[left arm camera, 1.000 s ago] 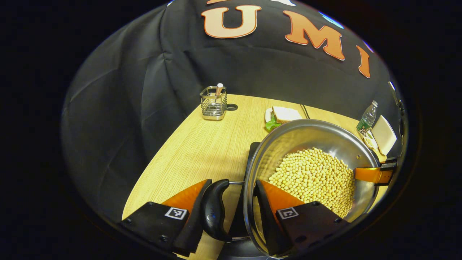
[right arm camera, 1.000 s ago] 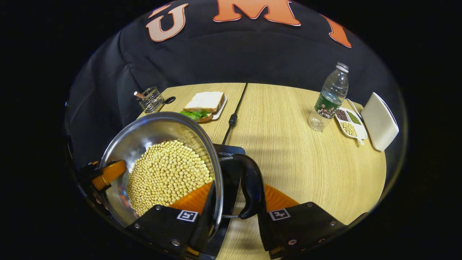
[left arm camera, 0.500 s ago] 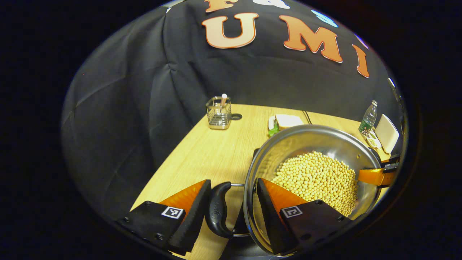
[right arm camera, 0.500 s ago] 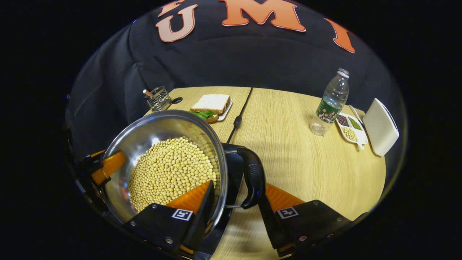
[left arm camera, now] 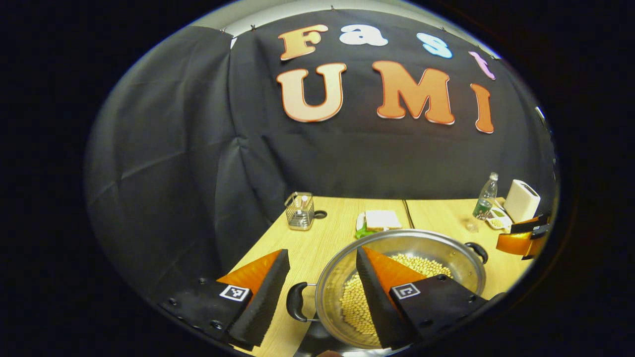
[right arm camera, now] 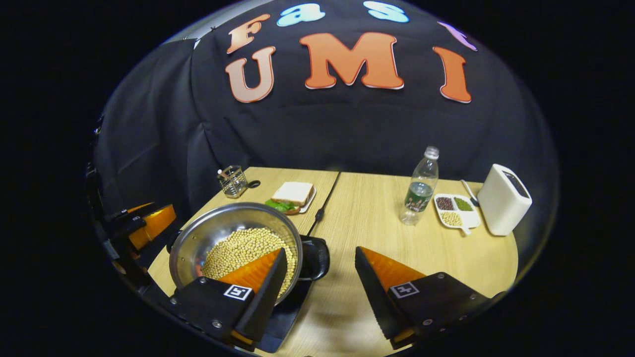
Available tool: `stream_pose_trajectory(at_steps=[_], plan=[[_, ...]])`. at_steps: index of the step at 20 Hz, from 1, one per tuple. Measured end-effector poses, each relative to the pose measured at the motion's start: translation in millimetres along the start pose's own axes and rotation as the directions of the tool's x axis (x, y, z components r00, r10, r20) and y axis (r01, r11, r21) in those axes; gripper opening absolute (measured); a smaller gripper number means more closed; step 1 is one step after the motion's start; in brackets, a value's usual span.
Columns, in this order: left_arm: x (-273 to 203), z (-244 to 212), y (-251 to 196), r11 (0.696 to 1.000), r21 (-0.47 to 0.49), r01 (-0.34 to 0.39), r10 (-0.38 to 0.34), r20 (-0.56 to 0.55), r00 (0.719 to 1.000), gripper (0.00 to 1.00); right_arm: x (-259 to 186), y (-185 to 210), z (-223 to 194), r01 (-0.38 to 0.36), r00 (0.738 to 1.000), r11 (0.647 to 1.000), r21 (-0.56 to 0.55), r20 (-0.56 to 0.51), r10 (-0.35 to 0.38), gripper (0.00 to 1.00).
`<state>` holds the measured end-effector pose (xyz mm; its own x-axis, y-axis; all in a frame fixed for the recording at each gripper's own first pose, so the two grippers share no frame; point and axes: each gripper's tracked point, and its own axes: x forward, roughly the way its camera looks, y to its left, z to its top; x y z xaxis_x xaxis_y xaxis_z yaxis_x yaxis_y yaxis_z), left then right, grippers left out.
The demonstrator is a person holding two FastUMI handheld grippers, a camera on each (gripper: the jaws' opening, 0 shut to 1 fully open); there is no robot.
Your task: First push the handle of the pot to place it horizontally, then grasp the pot with both hands and set it on the induction cooktop.
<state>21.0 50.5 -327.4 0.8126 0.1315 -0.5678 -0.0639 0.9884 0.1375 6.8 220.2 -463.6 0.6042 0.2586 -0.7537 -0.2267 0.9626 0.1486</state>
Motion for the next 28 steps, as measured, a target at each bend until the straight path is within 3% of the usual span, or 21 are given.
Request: stream_pose_trajectory(at_steps=[3, 4, 6, 8, 9, 15, 17, 18, 21, 23, 26, 28], plan=[[-21, 34, -20, 1.0, -0.018, 0.024, -0.022, 0.063, 0.998, 0.85, -37, -18, 32, -0.009, 0.996, 1.0, 0.004, 0.091, 0.009, 0.9], [-28, 46, -27, 0.999, -0.02, 0.031, -0.029, 0.087, 0.996, 0.89, -51, -28, 43, -0.001, 0.992, 1.0, -0.001, 0.126, 0.001, 0.91], [-44, 75, -39, 0.999, -0.026, 0.044, -0.04, 0.147, 0.988, 0.85, -80, -52, 67, 0.027, 0.981, 1.0, -0.01, 0.194, -0.024, 0.93], [-62, 106, -54, 0.996, -0.037, 0.087, -0.077, 0.204, 0.976, 0.93, -110, -73, 86, 0.046, 0.969, 0.999, -0.014, 0.243, -0.041, 0.93], [-72, 118, -60, 0.994, -0.037, 0.103, -0.092, 0.22, 0.971, 0.89, -126, -83, 97, 0.055, 0.962, 0.998, -0.02, 0.268, -0.048, 0.94], [-129, 200, -79, 0.989, -0.04, 0.144, -0.121, 0.358, 0.926, 0.95, -226, -146, 158, 0.174, 0.881, 0.984, -0.028, 0.45, -0.143, 0.94], [-151, 226, -87, 0.985, -0.04, 0.167, -0.137, 0.4, 0.906, 0.97, -254, -161, 173, 0.203, 0.858, 0.979, -0.026, 0.486, -0.165, 0.99], [-162, 241, -87, 0.984, -0.035, 0.174, -0.143, 0.424, 0.894, 0.97, -269, -166, 179, 0.211, 0.846, 0.977, -0.027, 0.506, -0.168, 0.94], [-194, 285, -77, 0.989, -0.032, 0.147, -0.108, 0.525, 0.844, 0.96, -310, -183, 203, 0.271, 0.784, 0.962, -0.012, 0.583, -0.214, 0.94], [-212, 304, -75, 0.99, -0.026, 0.14, -0.103, 0.546, 0.831, 0.96, -335, -189, 217, 0.307, 0.749, 0.952, -0.017, 0.621, -0.231, 0.98], [-243, 337, -66, 0.991, -0.009, 0.133, -0.103, 0.586, 0.804, 0.89, -369, -189, 230, 0.315, 0.724, 0.949, -0.015, 0.65, -0.23, 0.93], [-264, 359, -51, 0.994, -0.025, 0.107, -0.067, 0.636, 0.769, 0.93, -386, -178, 231, 0.269, 0.732, 0.963, -0.024, 0.655, -0.188, 0.94]])
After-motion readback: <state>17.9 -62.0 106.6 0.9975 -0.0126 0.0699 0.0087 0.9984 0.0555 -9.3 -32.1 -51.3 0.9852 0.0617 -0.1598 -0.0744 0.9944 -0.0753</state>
